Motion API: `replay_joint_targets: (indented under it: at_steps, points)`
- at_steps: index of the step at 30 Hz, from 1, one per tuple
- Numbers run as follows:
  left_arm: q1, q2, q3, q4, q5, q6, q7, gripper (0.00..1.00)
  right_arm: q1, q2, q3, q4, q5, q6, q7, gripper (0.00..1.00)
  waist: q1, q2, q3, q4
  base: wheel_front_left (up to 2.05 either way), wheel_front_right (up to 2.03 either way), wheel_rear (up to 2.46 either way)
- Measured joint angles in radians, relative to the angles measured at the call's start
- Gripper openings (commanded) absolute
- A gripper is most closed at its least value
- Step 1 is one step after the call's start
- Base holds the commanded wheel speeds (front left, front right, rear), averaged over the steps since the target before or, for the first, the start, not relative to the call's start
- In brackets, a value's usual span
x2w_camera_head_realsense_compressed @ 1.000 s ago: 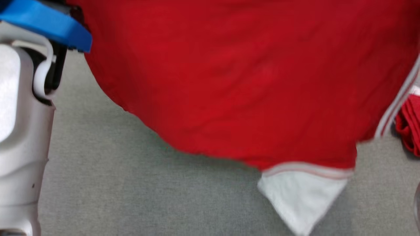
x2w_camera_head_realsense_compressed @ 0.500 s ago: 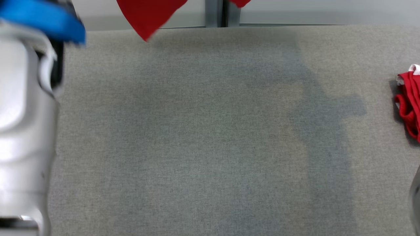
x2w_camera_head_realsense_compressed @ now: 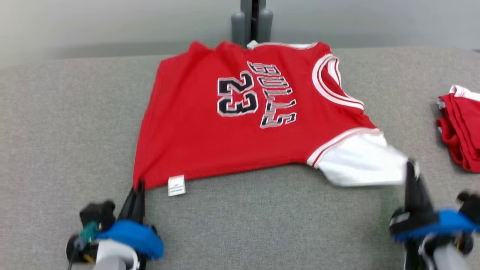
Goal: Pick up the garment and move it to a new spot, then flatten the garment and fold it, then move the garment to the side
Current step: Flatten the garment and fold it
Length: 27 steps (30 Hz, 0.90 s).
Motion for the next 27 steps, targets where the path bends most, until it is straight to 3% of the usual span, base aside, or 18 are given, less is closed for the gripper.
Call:
replay_joint_targets:
  at_steps: [6,17,22,27]
  points:
    - [0.182,-0.031,0.049,-0.03,0.029,-0.001,0.0,0.0,0.198,0.016,0.053,0.005,0.007,0.0,0.0,0.0,-0.0001,0.0,-0.071,0.006,0.0,0.0,0.0]
    - [0.395,-0.053,0.056,-0.125,0.059,-0.008,0.0,0.0,0.438,0.003,0.026,-0.037,0.033,0.0,0.0,0.0,-0.0001,0.0,-0.188,0.021,0.0,0.0,0.0]
    - [0.396,-0.053,0.047,-0.25,0.091,-0.008,0.0,0.0,0.429,-0.001,-0.005,-0.11,0.055,0.0,0.0,0.0,0.0,0.0,-0.188,0.024,0.0,0.0,0.0]
    - [0.286,-0.054,0.033,-0.288,0.107,-0.008,0.0,0.0,0.262,-0.012,0.009,-0.128,0.056,0.0,-0.001,0.0,0.0002,0.0,-0.148,0.025,0.0,0.0,0.0]
